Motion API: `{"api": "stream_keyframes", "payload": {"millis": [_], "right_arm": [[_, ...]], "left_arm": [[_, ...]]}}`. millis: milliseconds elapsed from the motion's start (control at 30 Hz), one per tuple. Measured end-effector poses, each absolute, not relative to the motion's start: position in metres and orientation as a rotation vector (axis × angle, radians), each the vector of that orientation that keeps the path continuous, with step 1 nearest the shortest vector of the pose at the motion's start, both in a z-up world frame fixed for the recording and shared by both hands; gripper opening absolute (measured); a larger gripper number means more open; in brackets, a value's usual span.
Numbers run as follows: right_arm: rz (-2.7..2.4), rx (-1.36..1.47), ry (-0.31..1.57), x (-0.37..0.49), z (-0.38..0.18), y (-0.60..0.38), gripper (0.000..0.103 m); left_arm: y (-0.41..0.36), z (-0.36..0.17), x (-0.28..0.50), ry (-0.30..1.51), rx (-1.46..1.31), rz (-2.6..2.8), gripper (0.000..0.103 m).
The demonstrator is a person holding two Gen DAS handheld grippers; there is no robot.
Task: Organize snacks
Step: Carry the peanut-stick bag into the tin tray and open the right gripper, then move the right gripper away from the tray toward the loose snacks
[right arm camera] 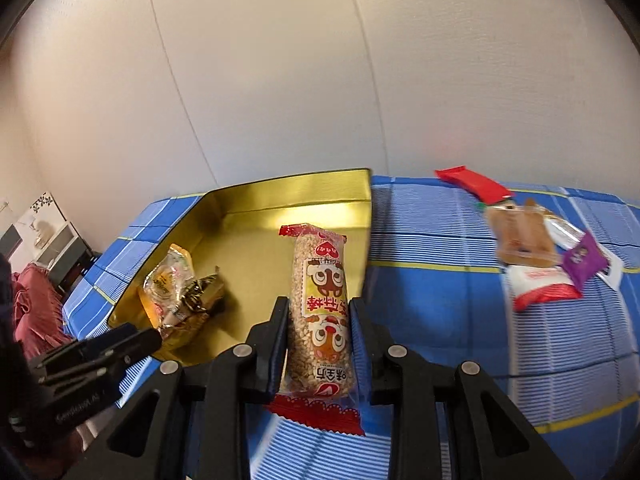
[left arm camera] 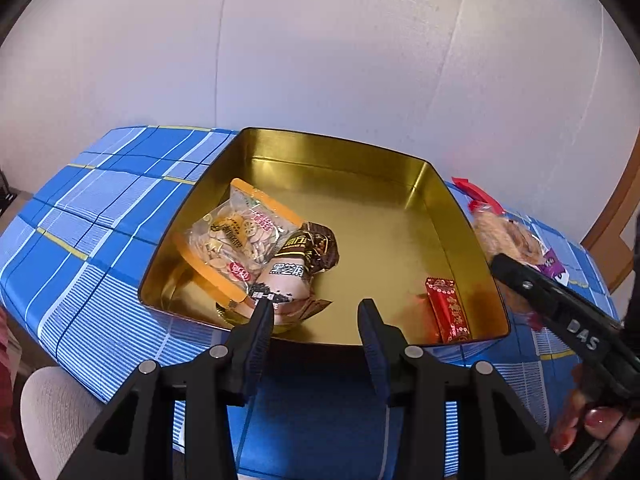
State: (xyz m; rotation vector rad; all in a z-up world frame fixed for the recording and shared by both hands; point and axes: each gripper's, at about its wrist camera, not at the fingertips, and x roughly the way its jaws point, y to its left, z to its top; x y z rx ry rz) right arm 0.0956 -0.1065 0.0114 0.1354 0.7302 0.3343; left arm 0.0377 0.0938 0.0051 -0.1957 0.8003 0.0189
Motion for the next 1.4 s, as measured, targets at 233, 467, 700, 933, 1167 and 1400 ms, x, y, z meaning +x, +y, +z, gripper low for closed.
{"api": "stream_keyframes", "payload": {"millis": [233,467,700,933,1167,1400], "right_arm": [[0.344,0.099,0.794,0.119,-0.001,-0.074,0.029],[0.318,0.065,0.855,0.134,-0.018,-0.056,0.03],[0.307,0.067,0.838,0.136,-0.015,-0.06,0.032],[0.289,0.09,0.736,0.118,0.006,-0.083,0.032],[0.222,0.12,0.697,0.102,0.016,-0.125,0.035],[0.117,0.151,0.738,0.086,-0.003,-0.178,0.038]], "left_arm": [[0.099,0.006,0.037,0.793,-0.228,0.045,0.045],[0.099,0.008,0.037,0.788,-0.236,0.048,0.045],[0.097,0.006,0.037,0.798,-0.244,0.048,0.045],[0.097,0.007,0.035,0.791,-0.256,0.044,0.045],[0.089,0.009,0.033,0.776,-0.266,-0.001,0.045],[0.07,0.009,0.03,0.778,-0.245,-0.075,0.045]]}}
